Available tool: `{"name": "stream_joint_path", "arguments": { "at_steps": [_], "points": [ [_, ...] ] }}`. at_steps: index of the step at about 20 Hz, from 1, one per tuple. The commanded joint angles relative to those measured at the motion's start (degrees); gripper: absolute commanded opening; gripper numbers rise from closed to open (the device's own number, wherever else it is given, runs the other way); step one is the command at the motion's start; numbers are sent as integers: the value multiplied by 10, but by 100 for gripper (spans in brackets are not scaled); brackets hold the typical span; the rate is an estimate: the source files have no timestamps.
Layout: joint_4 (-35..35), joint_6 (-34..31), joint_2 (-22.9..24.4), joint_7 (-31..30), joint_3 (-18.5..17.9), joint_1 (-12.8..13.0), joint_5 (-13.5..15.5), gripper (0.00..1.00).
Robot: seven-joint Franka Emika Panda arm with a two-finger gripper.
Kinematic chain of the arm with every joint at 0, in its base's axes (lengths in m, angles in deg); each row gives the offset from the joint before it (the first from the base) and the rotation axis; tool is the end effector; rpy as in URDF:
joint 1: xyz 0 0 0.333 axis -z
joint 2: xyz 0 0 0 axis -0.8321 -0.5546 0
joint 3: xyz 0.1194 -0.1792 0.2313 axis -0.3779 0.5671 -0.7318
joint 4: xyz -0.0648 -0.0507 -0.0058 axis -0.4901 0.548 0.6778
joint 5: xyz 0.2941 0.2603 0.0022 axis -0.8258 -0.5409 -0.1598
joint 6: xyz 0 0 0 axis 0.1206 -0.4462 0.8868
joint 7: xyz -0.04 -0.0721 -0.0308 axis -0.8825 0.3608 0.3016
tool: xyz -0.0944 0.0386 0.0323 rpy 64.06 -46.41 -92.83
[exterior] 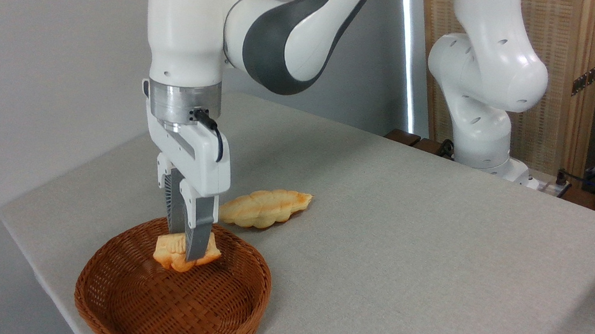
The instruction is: Put bread into the basket
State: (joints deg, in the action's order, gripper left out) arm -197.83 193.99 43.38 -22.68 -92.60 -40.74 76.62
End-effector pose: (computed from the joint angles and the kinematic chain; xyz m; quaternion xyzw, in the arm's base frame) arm 0.5769 -0.0722 0.4925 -0.8824 0.4410 -0.1613 0.0297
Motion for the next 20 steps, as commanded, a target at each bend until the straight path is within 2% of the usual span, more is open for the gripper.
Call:
{"name": "stream_joint_path", "arguments": {
  "at_steps": [1, 20],
  "points": [
    [6, 8, -6, -2, -5, 3, 11, 100],
    [6, 1, -5, -4, -8, 4, 12, 100]
  ]
}}
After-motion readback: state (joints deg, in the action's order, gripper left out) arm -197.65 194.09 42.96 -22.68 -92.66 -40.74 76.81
